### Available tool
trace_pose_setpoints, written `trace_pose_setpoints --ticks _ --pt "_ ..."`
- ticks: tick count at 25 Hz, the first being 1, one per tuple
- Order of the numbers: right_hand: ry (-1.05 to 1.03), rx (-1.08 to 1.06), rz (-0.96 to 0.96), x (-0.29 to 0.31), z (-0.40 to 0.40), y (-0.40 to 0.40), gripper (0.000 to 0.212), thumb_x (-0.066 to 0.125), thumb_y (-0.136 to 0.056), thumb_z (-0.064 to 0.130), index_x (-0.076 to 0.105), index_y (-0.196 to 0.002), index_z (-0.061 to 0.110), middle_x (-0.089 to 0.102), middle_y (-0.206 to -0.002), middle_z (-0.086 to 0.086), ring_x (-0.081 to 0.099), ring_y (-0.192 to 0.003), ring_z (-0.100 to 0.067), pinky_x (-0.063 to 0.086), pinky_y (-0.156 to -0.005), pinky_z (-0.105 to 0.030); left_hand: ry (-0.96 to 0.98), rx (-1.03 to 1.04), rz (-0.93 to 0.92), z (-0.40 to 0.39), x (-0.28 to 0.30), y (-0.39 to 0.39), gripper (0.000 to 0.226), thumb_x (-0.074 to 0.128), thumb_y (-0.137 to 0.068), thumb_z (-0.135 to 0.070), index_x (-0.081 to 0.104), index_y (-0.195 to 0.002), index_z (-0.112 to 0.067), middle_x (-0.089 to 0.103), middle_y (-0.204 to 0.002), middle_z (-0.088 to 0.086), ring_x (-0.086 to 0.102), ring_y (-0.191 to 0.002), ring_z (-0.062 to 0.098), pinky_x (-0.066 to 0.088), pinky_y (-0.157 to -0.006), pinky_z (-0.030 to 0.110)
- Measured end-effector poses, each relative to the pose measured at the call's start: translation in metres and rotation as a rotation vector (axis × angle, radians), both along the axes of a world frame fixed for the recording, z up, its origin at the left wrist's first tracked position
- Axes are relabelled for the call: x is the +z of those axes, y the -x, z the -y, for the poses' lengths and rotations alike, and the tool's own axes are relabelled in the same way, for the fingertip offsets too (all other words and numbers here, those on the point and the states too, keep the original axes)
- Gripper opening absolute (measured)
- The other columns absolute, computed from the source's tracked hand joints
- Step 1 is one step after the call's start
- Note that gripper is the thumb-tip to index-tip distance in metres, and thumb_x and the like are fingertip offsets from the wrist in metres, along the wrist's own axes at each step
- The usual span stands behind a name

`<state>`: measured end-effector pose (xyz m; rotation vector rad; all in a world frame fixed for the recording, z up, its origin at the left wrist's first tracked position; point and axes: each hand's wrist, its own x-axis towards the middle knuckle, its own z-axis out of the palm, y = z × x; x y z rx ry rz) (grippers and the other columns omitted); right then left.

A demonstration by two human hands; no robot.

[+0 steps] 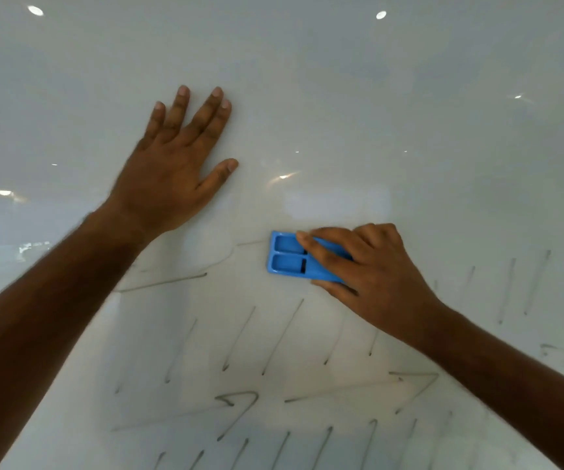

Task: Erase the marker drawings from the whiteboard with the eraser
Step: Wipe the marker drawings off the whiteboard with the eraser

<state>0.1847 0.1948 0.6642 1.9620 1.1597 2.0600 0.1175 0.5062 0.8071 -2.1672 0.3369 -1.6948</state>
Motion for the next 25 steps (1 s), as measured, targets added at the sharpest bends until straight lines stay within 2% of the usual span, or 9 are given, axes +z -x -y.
trace_pose_setpoints --ticks 3,5,8,10,14,19,22,25 --pt "0.061 -0.043 -0.002 -0.007 0.026 -0.004 0.059 0.055 -0.100 0.043 0.040 -0.155 0.027 0.061 -0.139 0.001 0.054 -0.096 -0.024 0.046 -0.084 -0.045 0.075 0.013 -0.035 -0.038 0.002 0.015 0.080 0.024 -0.109 -0.064 0.005 -0.175 -0.024 0.001 -0.183 -0.004 -0.002 -0.169 0.033 0.001 -0.136 0.052" --pt "0.001 -0.070 -0.006 0.004 0.035 -0.005 0.061 0.055 -0.100 0.046 0.039 -0.156 0.028 0.060 -0.139 0.000 0.057 -0.096 -0.028 0.044 -0.083 -0.046 0.105 0.020 -0.038 -0.049 -0.002 0.018 0.080 0.024 -0.109 -0.064 0.003 -0.175 -0.024 -0.001 -0.183 -0.004 -0.005 -0.169 0.032 0.000 -0.136 0.052" --pt "-0.154 -0.030 -0.042 0.032 0.008 0.002 0.062 0.057 -0.099 0.051 0.043 -0.156 0.029 0.057 -0.138 0.001 0.052 -0.098 -0.028 0.041 -0.084 -0.046 0.116 0.014 -0.014 -0.050 -0.007 0.017 0.079 0.024 -0.111 -0.062 0.004 -0.175 -0.020 0.000 -0.183 -0.001 -0.004 -0.169 0.034 0.001 -0.136 0.054" --pt "-0.173 0.010 -0.057 0.038 -0.028 0.009 0.062 0.058 -0.098 0.051 0.046 -0.155 0.029 0.058 -0.138 0.001 0.050 -0.098 -0.028 0.041 -0.085 -0.045 0.110 0.007 -0.013 -0.049 -0.007 0.017 0.079 0.024 -0.111 -0.061 0.006 -0.175 -0.019 0.003 -0.183 0.000 -0.001 -0.169 0.035 0.003 -0.136 0.055" --pt "-0.052 0.005 -0.022 0.014 -0.059 0.016 0.064 0.055 -0.098 0.047 0.041 -0.157 0.027 0.057 -0.139 0.002 0.052 -0.094 -0.026 0.042 -0.082 -0.045 0.082 0.004 -0.016 -0.060 -0.009 0.020 0.080 0.026 -0.110 -0.063 0.008 -0.175 -0.019 0.005 -0.183 -0.001 0.002 -0.169 0.033 0.006 -0.136 0.055" --pt "0.065 -0.041 0.008 -0.013 -0.018 0.009 0.058 0.053 -0.100 0.042 0.040 -0.155 0.027 0.060 -0.139 0.001 0.056 -0.093 -0.025 0.046 -0.083 -0.046 0.156 -0.021 -0.014 -0.098 -0.016 0.035 0.078 0.026 -0.110 -0.062 0.007 -0.175 -0.023 0.003 -0.183 -0.006 0.000 -0.169 0.028 0.000 -0.135 0.050" --pt "-0.013 -0.059 0.001 0.010 -0.008 0.009 0.062 0.054 -0.099 0.046 0.040 -0.156 0.027 0.057 -0.138 0.000 0.056 -0.095 -0.029 0.043 -0.083 -0.046 0.164 -0.033 -0.002 -0.106 -0.018 0.034 0.073 0.023 -0.112 -0.055 0.008 -0.175 -0.022 0.004 -0.183 -0.005 -0.001 -0.169 0.029 -0.002 -0.135 0.048" --pt "-0.103 -0.021 -0.038 0.041 -0.035 0.017 0.063 0.051 -0.100 0.052 0.042 -0.157 0.027 0.056 -0.137 0.000 0.051 -0.096 -0.028 0.043 -0.084 -0.048 0.158 -0.041 -0.006 -0.105 -0.017 0.033 0.071 0.022 -0.113 -0.052 0.008 -0.175 -0.021 0.004 -0.183 -0.005 -0.003 -0.169 0.029 -0.004 -0.135 0.045"
